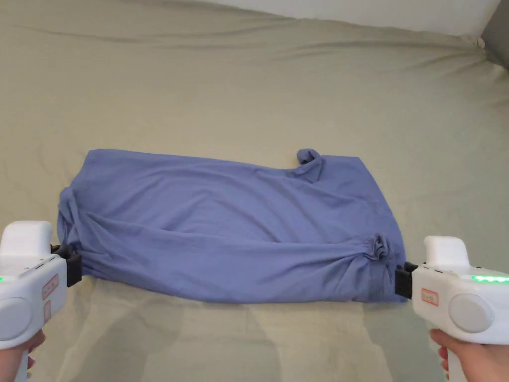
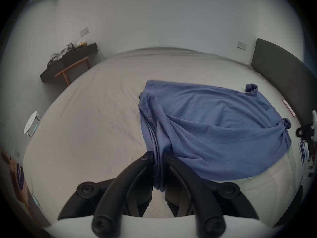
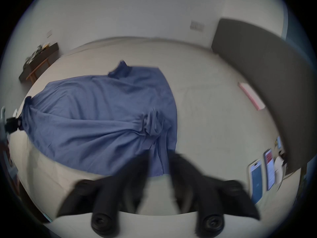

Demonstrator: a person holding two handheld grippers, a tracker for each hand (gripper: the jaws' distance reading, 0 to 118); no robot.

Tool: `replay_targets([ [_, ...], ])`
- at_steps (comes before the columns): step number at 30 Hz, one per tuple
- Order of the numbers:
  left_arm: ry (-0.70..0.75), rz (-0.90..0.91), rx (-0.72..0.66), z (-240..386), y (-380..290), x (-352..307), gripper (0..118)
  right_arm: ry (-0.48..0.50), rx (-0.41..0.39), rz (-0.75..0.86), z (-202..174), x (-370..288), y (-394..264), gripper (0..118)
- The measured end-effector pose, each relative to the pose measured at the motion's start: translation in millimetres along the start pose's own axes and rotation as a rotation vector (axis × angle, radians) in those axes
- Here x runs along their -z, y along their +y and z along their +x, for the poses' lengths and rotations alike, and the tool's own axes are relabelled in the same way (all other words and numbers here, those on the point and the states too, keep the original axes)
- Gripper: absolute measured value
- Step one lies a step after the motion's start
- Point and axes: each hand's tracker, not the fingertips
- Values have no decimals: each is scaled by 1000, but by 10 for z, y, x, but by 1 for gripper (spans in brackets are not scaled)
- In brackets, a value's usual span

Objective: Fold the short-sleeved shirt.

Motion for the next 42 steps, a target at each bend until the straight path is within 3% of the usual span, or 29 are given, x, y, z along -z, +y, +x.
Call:
replay_targets([
  [1,-1,9,10,89,28,-112,10,-13,22,-47,29,116,17,83],
  [3,1,15,29,141,32,-185,10,-15,32,-133,65,326,33,106],
  [4,4,18,43,144,33,-190,10,-25,37,-122,69,380,37,110],
  [11,17,-7,57,100,-15,-127,10,-96,-31,-184,-75,687,27,110],
  [13,22,-19,59,39,-53,-23,10,-72,-18,-182,-78,702,51,109],
  [14,24,-21,60,30,-58,-11,10,-59,-6,-194,-80,697,63,106],
  [15,23,-26,61,17,-61,6,10,-16,18,-198,-59,674,74,88],
  [17,26,-33,65,14,-72,18,10,149,49,-177,-50,568,96,37],
  [18,24,-38,62,4,-73,27,10,120,1,-159,-94,499,115,10],
  [20,23,-42,59,-13,-68,27,10,46,-125,-140,-207,444,94,10],
  [21,22,-41,58,-9,-71,5,10,56,-129,-141,-211,418,79,10],
  [24,14,-22,59,-32,-30,-121,10,102,-1,-79,-87,152,82,10],
  [26,6,-10,70,-29,-8,-244,10,135,37,-51,1,-86,105,10],
  [32,19,-1,133,-101,-52,-672,10,114,-23,-71,25,-736,-91,10],
  [37,12,-96,157,-243,-427,-833,10,118,18,-148,79,-949,-547,10],
  [42,2,-270,178,-295,-895,-706,10,88,59,-257,125,-701,-1000,10],
])
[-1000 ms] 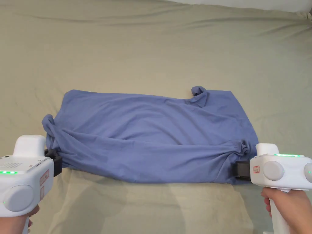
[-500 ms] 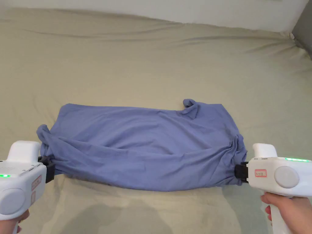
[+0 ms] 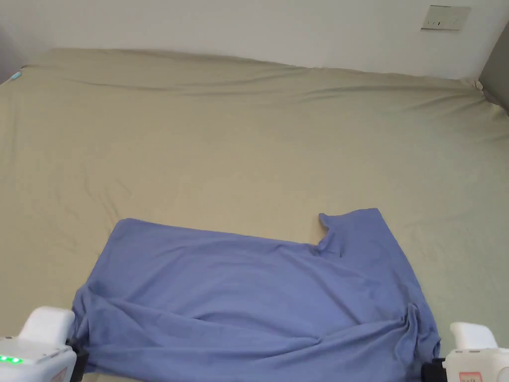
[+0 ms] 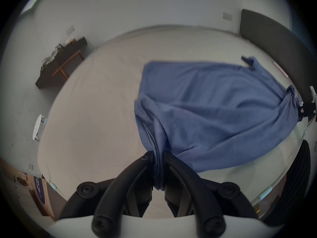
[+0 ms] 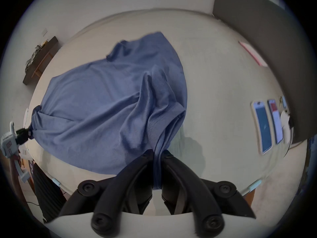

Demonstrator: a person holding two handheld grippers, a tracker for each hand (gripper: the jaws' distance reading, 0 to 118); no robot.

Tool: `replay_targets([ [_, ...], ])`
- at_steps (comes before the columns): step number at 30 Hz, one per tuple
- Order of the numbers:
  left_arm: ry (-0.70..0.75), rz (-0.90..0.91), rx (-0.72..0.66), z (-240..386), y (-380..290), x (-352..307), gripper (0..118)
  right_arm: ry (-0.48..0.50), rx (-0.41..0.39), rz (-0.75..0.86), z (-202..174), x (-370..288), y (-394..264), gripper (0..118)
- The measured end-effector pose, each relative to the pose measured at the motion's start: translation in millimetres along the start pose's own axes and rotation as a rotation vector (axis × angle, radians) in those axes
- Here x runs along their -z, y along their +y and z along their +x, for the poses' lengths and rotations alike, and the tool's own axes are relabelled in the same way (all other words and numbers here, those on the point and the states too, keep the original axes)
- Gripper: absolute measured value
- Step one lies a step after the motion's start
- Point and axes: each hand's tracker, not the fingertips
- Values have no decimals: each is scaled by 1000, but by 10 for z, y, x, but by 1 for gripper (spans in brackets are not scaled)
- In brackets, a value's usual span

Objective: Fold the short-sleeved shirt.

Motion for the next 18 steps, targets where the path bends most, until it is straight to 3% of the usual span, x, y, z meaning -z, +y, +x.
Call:
replay_targets([
  [7,4,-64,-10,29,-151,294,10,14,-10,-18,94,347,-135,15],
  [8,2,-70,-10,33,-140,317,10,13,-10,-18,104,343,-119,25],
  [10,8,-69,-2,48,-98,277,10,-76,-31,-18,73,308,-72,75],
  [11,7,-58,-1,59,-90,244,10,-159,-44,-19,62,279,-42,86],
  [13,-20,-8,-51,10,-48,142,18,-132,-40,40,117,78,18,87],
  [14,-28,26,-66,-14,-17,71,31,-113,-31,84,122,-42,65,87],
  [15,-35,70,-78,-26,24,-34,73,-112,-26,137,107,-184,118,89],
  [16,-25,127,-90,-31,95,-152,106,-117,-37,194,83,-358,162,89],
  [17,-21,163,-95,-27,154,-236,118,-121,-50,243,45,-487,210,90],
  [18,-22,223,-97,-14,231,-360,115,-119,-70,310,-14,-638,264,90],
])
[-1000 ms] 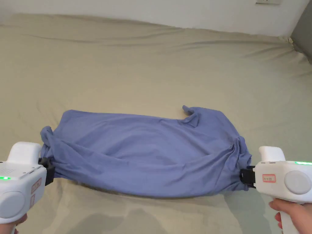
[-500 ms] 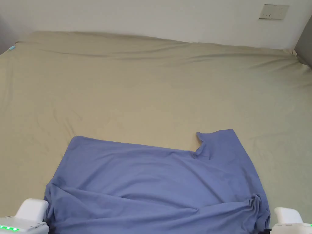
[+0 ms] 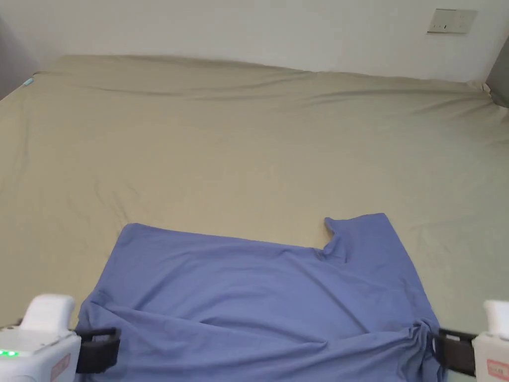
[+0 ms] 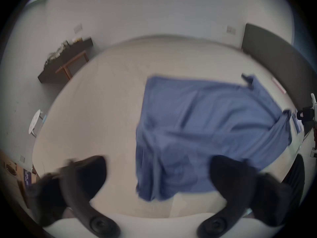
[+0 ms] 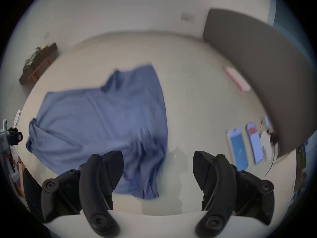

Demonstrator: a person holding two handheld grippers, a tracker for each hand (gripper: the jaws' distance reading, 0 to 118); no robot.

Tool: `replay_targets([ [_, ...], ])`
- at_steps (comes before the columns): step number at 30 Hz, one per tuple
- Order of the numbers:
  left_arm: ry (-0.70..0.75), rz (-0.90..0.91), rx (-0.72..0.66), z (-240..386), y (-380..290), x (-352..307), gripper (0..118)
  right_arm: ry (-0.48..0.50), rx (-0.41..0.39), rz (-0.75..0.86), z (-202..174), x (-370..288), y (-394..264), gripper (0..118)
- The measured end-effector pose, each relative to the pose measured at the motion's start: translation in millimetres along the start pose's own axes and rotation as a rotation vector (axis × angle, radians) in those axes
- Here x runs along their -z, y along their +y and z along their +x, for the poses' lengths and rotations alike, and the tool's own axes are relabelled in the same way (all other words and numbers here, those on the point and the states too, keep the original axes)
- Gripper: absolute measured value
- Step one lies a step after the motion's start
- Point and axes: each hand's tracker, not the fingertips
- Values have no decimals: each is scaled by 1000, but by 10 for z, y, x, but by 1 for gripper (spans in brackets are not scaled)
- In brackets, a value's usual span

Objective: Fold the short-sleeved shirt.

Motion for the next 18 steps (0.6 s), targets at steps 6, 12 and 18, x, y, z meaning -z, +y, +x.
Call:
replay_targets([
  [6,38,354,-9,243,556,-564,115,-25,-108,385,-421,-635,399,91],
  [12,144,607,31,584,771,-787,116,-25,-155,556,-924,-797,526,91],
  [18,107,610,79,834,918,-653,64,18,-213,563,-1263,-673,600,5],
])
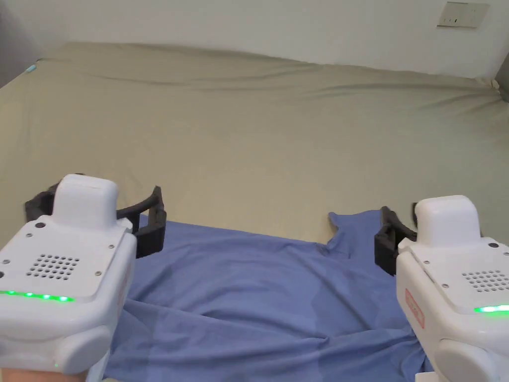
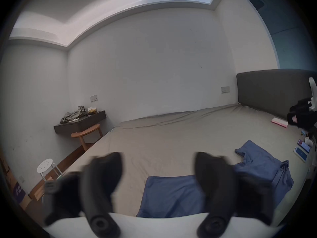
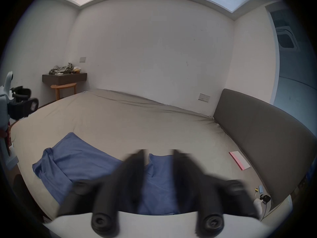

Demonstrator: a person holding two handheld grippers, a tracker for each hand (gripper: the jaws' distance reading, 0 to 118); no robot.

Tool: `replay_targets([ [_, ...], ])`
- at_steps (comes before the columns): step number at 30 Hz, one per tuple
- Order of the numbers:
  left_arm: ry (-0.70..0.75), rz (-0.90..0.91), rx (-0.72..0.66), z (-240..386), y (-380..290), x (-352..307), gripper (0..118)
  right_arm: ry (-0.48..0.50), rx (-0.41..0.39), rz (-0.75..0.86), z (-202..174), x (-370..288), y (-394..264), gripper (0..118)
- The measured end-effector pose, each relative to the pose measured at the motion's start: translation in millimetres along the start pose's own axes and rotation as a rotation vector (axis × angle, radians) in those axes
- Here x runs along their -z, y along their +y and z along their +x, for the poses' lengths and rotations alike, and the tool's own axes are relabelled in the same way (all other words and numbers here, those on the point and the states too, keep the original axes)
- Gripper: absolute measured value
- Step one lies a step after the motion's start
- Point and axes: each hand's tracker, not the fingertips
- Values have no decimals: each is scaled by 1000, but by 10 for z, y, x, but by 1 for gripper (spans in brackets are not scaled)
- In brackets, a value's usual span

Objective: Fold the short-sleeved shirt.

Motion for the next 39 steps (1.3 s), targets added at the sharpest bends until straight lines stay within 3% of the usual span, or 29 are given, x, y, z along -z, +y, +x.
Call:
replay_targets([
  [2,3,-29,37,68,-21,124,13,-1,14,-14,-21,80,8,2],
  [4,-11,-61,35,73,-89,303,1,67,66,-53,-14,170,21,2],
  [8,-88,-197,-18,-8,-250,726,0,21,9,-65,-9,310,-48,2],
  [16,-105,-600,4,-460,-934,1905,0,-25,32,-166,355,610,-342,2],
  [18,-60,-659,82,-554,-1087,2149,0,-40,44,-193,450,670,-408,2],
  [19,-48,-658,76,-596,-1146,2242,7,-43,48,-205,495,700,-436,2],
  [20,-36,-672,73,-633,-1172,2347,29,-46,50,-216,539,721,-464,2],
  [21,-49,-697,50,-667,-1187,2462,77,-50,50,-225,573,751,-487,2],
  [22,-60,-721,24,-688,-1208,2586,111,-57,46,-236,603,787,-510,2],
  [23,-67,-712,0,-694,-1226,2668,117,-63,40,-245,624,819,-527,2],
  [24,-11,-684,-16,-712,-1210,2731,112,-68,36,-252,648,848,-540,2],
  [30,0,-760,-98,-623,-1260,3168,112,-66,55,-293,744,976,-577,2],
  [32,11,-793,-107,-596,-1307,3223,104,-65,53,-302,751,1010,-590,2],
  [35,-23,-794,-154,-552,-1317,3155,81,-60,50,-318,790,1076,-593,2],
  [38,-114,-767,-152,-423,-1203,3032,13,-47,48,-336,823,1210,-588,2],
  [39,-110,-760,-123,-415,-1171,3001,3,-36,54,-346,851,1281,-582,2],
])
